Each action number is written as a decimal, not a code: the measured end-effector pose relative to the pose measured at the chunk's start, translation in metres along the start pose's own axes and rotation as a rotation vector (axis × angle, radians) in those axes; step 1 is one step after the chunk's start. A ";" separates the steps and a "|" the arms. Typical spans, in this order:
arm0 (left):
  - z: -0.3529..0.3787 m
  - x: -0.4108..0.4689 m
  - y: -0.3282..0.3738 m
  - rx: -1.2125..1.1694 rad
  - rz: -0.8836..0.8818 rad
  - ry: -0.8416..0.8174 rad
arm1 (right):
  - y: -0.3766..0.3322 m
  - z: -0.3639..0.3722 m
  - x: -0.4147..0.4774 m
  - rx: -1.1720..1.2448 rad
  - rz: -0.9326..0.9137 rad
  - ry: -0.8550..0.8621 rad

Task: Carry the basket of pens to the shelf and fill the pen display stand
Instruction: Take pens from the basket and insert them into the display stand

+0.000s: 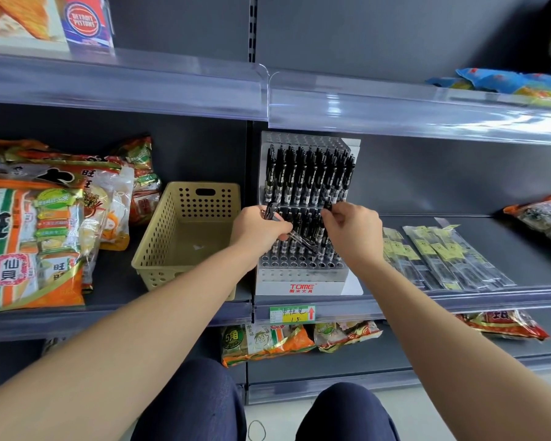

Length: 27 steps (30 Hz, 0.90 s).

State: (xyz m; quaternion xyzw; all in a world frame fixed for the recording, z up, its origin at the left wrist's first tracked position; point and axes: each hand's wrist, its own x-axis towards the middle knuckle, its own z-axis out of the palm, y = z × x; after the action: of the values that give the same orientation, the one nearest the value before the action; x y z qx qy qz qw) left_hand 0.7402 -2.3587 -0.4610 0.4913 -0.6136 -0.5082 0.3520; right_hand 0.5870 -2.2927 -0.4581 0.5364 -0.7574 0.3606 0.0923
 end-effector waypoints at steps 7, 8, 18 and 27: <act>-0.005 0.005 -0.002 -0.053 -0.066 0.042 | -0.001 0.003 -0.002 -0.005 0.020 -0.011; -0.006 0.005 -0.002 -0.064 -0.071 0.047 | -0.001 0.005 -0.004 -0.020 0.015 -0.023; -0.014 0.006 -0.006 -0.113 -0.099 0.050 | 0.001 0.016 -0.010 -0.145 0.069 -0.097; -0.019 0.012 -0.008 -0.158 -0.131 0.067 | 0.000 0.018 -0.009 -0.162 0.141 -0.207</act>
State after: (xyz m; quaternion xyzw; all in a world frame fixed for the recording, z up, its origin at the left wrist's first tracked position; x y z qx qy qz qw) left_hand 0.7564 -2.3749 -0.4652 0.5177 -0.5261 -0.5603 0.3759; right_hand 0.5955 -2.2981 -0.4758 0.5070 -0.8252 0.2469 0.0312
